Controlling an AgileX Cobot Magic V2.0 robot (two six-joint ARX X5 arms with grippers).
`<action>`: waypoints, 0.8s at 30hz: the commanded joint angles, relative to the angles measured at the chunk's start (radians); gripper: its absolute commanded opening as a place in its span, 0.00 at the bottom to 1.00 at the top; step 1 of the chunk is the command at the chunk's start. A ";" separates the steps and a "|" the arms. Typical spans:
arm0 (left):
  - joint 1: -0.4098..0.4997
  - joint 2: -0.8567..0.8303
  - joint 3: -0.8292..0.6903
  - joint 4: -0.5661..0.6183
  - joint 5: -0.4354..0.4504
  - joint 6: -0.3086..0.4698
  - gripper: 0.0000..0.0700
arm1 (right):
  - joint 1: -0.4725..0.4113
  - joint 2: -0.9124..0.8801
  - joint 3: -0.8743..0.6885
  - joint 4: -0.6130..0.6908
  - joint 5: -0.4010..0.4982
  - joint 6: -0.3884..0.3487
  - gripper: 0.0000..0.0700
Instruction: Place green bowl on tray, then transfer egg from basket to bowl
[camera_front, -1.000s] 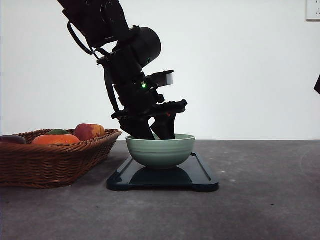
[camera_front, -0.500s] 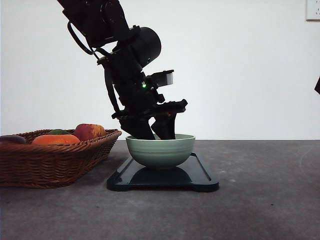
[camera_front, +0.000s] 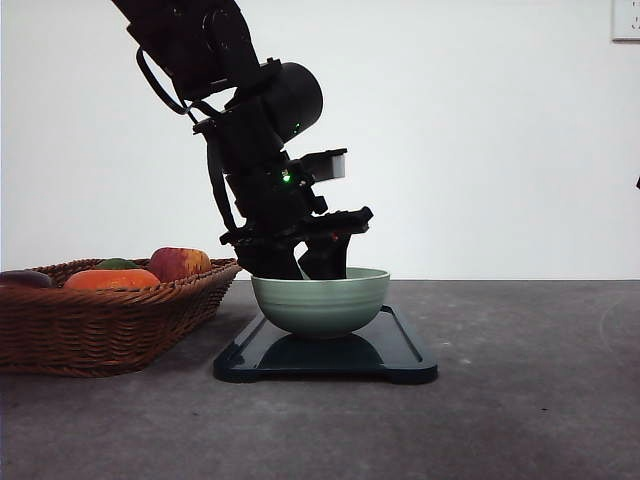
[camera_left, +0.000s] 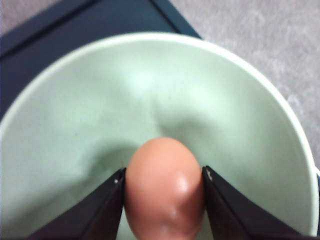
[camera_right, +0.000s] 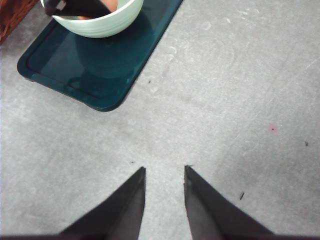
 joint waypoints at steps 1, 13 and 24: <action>-0.008 0.025 0.026 0.005 0.000 -0.001 0.40 | 0.005 0.003 0.001 0.006 -0.001 0.013 0.21; -0.008 0.022 0.066 -0.032 0.000 0.000 0.56 | 0.005 0.003 0.001 -0.023 0.000 0.013 0.21; -0.003 0.014 0.379 -0.450 0.026 0.000 0.56 | 0.005 0.003 0.001 -0.027 0.000 0.013 0.21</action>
